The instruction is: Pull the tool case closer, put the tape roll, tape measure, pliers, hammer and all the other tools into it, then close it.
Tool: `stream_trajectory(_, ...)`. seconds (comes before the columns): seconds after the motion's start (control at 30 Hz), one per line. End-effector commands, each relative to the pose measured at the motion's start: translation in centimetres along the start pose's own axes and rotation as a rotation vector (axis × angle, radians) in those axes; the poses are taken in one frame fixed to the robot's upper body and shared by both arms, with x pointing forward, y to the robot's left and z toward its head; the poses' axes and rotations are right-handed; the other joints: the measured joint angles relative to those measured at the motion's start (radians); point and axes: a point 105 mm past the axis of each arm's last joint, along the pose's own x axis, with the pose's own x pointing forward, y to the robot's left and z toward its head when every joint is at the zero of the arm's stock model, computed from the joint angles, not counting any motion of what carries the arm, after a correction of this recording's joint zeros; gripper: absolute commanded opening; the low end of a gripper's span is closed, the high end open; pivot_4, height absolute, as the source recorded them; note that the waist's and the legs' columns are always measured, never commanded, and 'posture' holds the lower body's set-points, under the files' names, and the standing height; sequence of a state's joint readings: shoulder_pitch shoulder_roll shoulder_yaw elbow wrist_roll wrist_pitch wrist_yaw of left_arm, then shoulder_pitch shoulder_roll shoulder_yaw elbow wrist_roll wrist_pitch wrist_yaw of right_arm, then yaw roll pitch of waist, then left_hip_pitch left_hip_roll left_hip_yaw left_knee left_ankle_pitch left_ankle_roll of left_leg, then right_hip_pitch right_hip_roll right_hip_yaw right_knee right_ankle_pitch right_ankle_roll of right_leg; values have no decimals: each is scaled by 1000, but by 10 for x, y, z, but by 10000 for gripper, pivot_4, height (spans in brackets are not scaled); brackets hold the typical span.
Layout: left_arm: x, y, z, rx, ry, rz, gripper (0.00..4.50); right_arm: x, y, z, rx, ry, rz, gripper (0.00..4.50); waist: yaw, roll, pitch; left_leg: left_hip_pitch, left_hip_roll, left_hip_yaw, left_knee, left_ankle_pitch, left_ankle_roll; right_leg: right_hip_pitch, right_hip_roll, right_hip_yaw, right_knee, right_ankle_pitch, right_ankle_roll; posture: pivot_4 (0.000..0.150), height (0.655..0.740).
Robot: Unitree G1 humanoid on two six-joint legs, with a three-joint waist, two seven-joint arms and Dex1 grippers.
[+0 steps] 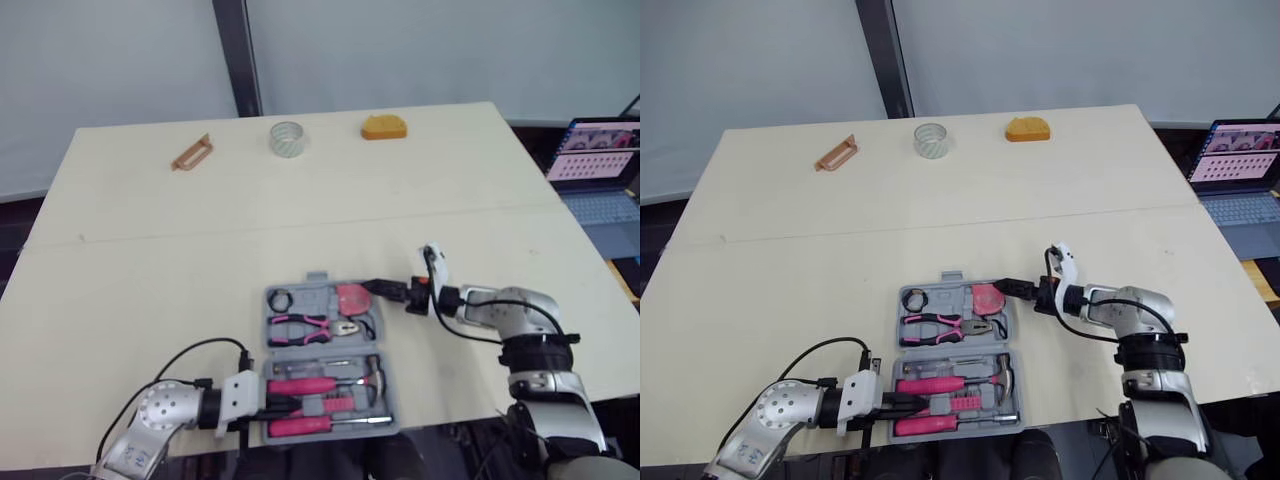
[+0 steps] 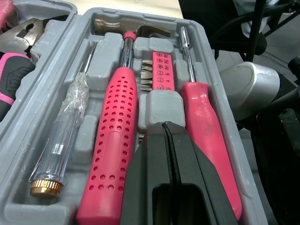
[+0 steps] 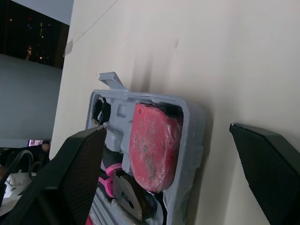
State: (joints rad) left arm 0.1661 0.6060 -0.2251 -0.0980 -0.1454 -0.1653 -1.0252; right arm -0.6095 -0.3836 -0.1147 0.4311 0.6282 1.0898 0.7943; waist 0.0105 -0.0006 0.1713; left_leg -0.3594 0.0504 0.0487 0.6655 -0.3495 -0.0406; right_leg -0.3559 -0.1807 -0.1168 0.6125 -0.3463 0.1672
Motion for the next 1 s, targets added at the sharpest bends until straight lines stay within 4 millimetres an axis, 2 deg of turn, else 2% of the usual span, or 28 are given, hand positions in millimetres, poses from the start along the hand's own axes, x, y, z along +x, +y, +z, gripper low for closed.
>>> stream_trajectory(0.03, 0, -6, -13, -37, 53, -3, 0, 9, 8, -5, 6, 25, 61, 44696, -4, 0, 0, 0, 0, 0, 0, 0, 0, 0, 0, 0, 0, 0, 0, 1500, 7400)
stream_trajectory(0.23, -4, -3, -15, -32, 68, 4, 0, 13, 21, -7, 0, 49, 132, 44696, -12, 0, 0, 0, 0, 0, -1, 0, 0, 0, 0, 0, 0, 0, 0, 1500, 7400)
stream_trajectory(0.5, -8, 1, -14, -27, 71, 22, 0, -3, 50, -4, -73, 79, 216, 44696, -14, 0, 0, 0, 0, 0, -1, 0, 0, -1, 0, 0, 0, 0, 0, 1500, 7400)
stream_trajectory(0.6, -10, 3, -8, -16, 63, 29, 0, -9, 63, -4, -112, 87, 247, 44696, -14, 0, 0, 0, 0, 0, -1, 0, 0, -2, 0, 0, 0, 0, 0, 1500, 7400)
stream_trajectory(0.77, -16, 10, 15, -15, 26, 88, 0, -23, 88, -10, -174, 109, 309, 44696, -15, 0, 0, -1, 1, 1, -2, 0, 0, -3, 0, 0, 0, 0, 0, 1500, 7400)
stream_trajectory(0.87, -35, 2, 43, -83, 11, 136, 0, -37, 101, -18, -214, 128, 327, 44696, -14, 0, 1, -5, 1, 0, -1, 0, 0, -5, 0, -1, 0, 0, 0, 1500, 7400)
stream_trajectory(1.0, -86, -36, 70, -369, 52, 160, 0, -63, 116, -37, -255, 174, 334, 44696, -15, -5, 3, -11, 2, -1, -1, 0, 0, -10, 0, -1, -1, 0, 0, 1500, 7400)
